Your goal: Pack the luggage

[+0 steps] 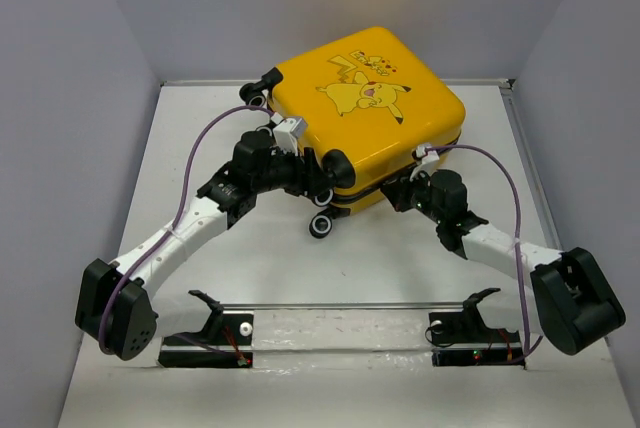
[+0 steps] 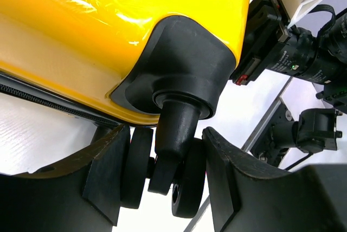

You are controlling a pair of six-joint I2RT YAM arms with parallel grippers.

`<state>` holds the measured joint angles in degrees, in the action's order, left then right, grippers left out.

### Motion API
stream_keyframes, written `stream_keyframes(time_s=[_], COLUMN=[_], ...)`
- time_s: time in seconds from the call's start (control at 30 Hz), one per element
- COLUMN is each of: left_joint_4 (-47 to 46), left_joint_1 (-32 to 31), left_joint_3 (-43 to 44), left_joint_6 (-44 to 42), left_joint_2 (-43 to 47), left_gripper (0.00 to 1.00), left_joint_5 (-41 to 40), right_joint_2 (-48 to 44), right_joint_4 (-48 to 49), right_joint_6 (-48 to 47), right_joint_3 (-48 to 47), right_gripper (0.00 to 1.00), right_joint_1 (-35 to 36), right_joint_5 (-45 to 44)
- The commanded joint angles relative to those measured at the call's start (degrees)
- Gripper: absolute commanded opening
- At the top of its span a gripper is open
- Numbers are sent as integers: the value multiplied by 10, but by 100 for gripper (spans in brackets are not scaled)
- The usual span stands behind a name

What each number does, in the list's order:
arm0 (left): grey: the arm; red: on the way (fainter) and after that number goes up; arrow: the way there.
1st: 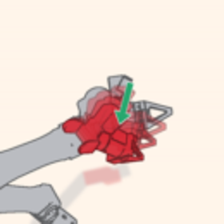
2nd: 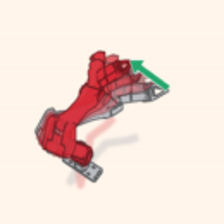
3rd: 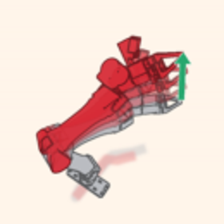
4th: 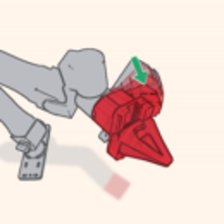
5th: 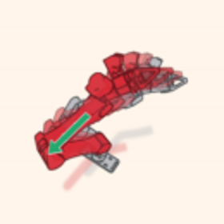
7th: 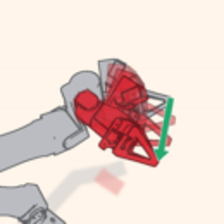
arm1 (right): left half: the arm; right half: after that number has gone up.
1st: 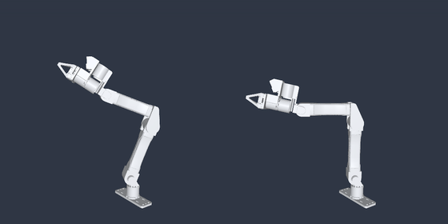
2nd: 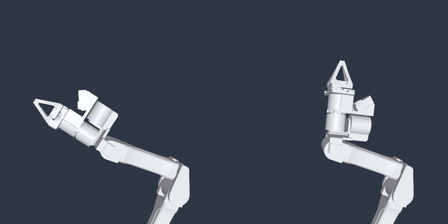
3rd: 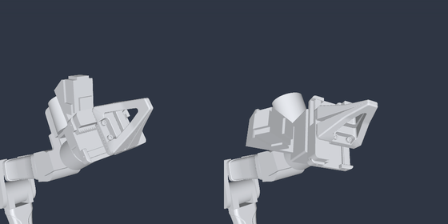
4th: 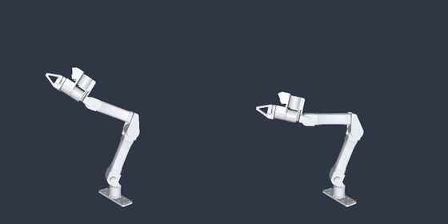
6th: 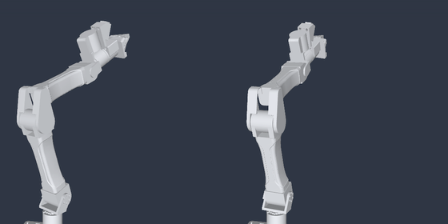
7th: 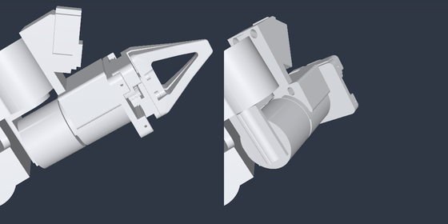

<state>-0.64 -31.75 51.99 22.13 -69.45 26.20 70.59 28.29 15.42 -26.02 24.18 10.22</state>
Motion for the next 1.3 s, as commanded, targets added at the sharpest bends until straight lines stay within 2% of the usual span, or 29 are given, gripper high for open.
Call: stream_keyframes(time_s=[0.0, 0.1, 0.2, 0.33, 0.4, 0.43, 0.57, 0.6, 0.67, 0.7, 0.77, 0.8, 0.83, 0.9, 0.93, 1.03, 1.17, 1.27], left_joint_4=[6, 6, 19, 15, 11, -7, -32, -43, -51, -50, -50, -49, -45, -35, -32, -37, -98, -148], left_joint_1=[22, 55, 77, 78, 77, 74, 31, 19, -14, -21, -27, -27, -27, -27, -26, -27, -31, -48], left_joint_3=[4, -8, -18, -20, -25, -27, -22, -17, 13, 27, 63, 74, 85, 107, 107, 91, 52, 76], left_joint_6=[11, 11, 9, 11, 18, 22, 37, 45, 50, 52, 58, 63, 64, 65, 70, 83, 125, 177], left_joint_2=[46, 54, 65, 60, 58, 57, 42, 27, -3, -12, -26, -27, -27, -21, -17, -1, 3, -42], left_gripper=[6, 6, 6, 6, 6, 6, 6, 6, 6, 6, 6, 6, 6, 6, 6, 6, 6, 6], left_joint_5=[-70, -54, -46, -41, -22, -14, -25, -26, -27, -25, -10, -4, -2, 6, 10, 13, 27, 25], right_joint_2=[-27, -32, -39, -44, -47, -46, -40, -27, -7, 6, 59, 75, 91, 114, 113, 89, 46, 18], right_joint_4=[4, -41, -65, -83, -65, -59, -55, -61, -67, -68, -80, -82, -80, -64, -24, -5, 15, 65], right_joint_6=[21, 35, 48, 43, 51, 52, 44, 47, 52, 55, 55, 54, 56, 75, 95, 111, 123, 129], right_joint_3=[-20, -23, -28, -49, -41, -40, -39, -46, -78, -93, -129, -166, -178, -183, -169, -135, -110, -88], right_gripper=[7, 7, 7, 7, 7, 7, 7, 7, 7, 7, 7, 7, 7, 7, 7, 7, 7, 7], right_joint_1=[-25, -80, -121, -121, -121, -116, 8, 90, 191, 297, 398, 477, 503, 525, 525, 516, 501, 501], right_joint_5=[-160, -170, -135, -113, -34, -23, -50, -76, -106, -149, -192, -237, -250, -277, -280, -345, -399, -447])
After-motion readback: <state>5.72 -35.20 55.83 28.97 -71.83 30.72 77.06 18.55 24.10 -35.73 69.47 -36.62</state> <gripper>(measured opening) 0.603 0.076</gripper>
